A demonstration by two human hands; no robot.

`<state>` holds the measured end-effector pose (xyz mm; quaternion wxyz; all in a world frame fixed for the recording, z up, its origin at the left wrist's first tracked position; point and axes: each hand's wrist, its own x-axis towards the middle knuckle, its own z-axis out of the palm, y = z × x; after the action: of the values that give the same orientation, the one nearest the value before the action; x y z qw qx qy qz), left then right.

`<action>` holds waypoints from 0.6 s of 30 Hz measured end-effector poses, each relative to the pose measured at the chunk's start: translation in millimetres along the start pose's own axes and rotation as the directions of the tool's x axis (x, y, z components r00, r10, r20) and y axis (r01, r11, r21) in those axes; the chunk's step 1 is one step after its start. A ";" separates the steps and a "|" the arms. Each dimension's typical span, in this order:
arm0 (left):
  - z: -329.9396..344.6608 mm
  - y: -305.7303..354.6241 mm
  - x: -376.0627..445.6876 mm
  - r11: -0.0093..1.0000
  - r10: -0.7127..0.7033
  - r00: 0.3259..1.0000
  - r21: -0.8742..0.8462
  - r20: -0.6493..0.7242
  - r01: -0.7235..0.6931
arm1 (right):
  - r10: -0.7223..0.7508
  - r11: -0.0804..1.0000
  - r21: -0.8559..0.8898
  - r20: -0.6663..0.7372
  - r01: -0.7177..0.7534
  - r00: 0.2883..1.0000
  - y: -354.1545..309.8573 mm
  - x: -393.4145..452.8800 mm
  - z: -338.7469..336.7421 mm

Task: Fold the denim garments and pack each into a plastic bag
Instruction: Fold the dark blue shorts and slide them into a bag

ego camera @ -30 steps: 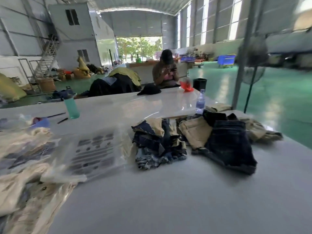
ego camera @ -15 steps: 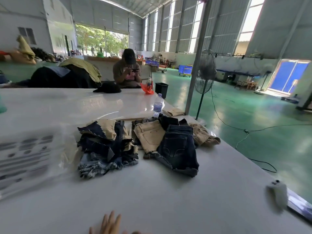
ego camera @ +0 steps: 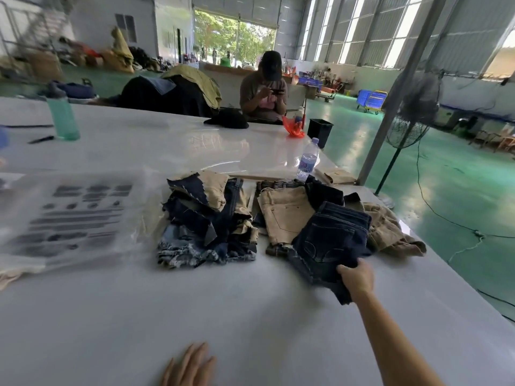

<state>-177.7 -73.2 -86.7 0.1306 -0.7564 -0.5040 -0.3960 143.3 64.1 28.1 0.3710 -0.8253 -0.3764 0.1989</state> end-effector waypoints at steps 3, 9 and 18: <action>-0.6 0.5 -4.0 0.993 -0.084 0.974 -0.061 0.213 0.099 | -0.603 0.795 -0.244 -0.233 0.555 0.763 -38.3 -31.0 -8.8; -31.1 -6.2 7.0 0.572 -0.695 0.675 -0.378 0.248 0.728 | -0.912 0.082 -0.521 0.305 0.849 0.275 -11.4 -217.1 -8.6; -92.5 -7.3 -5.8 0.295 -0.779 0.340 -0.170 0.527 0.940 | -0.561 0.683 -0.161 0.510 0.712 0.653 48.0 -241.7 -14.2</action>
<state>-228.2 -128.8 -32.1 -0.3765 -0.4177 -0.7414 -0.3662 20.5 -149.6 12.6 0.1752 -0.6243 -0.7451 0.1561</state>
